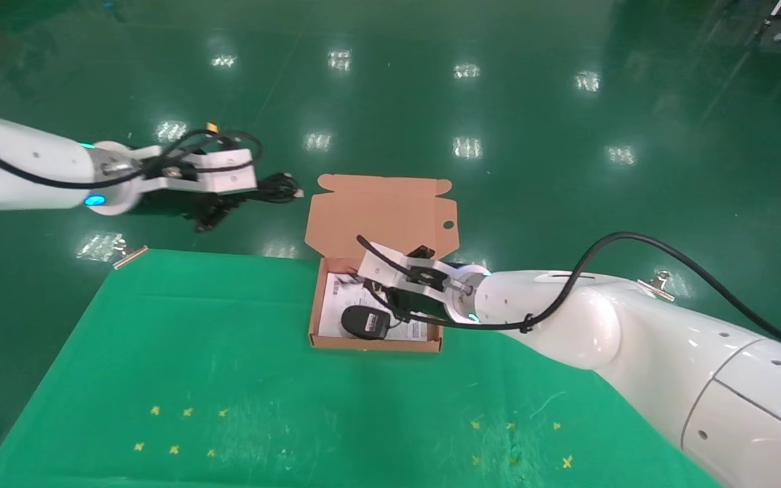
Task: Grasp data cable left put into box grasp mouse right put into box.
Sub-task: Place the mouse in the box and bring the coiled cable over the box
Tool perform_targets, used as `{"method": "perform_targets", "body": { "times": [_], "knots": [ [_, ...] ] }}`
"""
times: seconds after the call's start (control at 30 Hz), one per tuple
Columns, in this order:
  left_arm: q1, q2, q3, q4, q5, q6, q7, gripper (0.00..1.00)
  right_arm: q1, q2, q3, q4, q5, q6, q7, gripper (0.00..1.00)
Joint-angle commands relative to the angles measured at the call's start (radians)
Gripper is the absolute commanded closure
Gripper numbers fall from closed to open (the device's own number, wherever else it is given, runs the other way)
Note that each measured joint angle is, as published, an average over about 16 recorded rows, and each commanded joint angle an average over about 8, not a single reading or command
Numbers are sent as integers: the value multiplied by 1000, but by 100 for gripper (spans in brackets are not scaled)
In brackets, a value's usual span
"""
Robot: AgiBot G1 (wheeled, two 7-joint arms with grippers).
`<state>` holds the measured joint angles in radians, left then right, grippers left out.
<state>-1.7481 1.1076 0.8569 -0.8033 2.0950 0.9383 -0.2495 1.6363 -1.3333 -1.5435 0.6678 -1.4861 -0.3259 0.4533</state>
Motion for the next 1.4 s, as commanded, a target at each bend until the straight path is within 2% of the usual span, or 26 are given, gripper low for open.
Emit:
{"method": "perform_targets", "body": {
  "times": [0.03, 0.33, 0.77, 1.0, 1.3, 1.33, 1.4],
  "knots": [
    [4, 11, -1, 8, -10, -1, 3, 100, 0, 2, -2, 6, -3, 2, 5, 0],
    [55, 102, 1, 100, -57, -81, 101, 100, 28, 102, 0, 76, -20, 28, 17, 0],
    [135, 249, -2, 275, -181, -232, 305, 100, 97, 358, -28, 295, -98, 10, 97, 0],
    [179, 263, 59, 267, -276, -284, 352, 100, 140, 506, -49, 456, -176, -27, 178, 0],
    [213, 267, 196, 236, -380, -358, 349, 100, 202, 657, -59, 631, -324, -98, 305, 0],
    [214, 267, 207, 235, -389, -363, 344, 96, 208, 667, -59, 642, -338, -106, 316, 0],
    [216, 267, 233, 234, -407, -373, 332, 71, 219, 685, -59, 665, -368, -124, 343, 0]
  ]
}}
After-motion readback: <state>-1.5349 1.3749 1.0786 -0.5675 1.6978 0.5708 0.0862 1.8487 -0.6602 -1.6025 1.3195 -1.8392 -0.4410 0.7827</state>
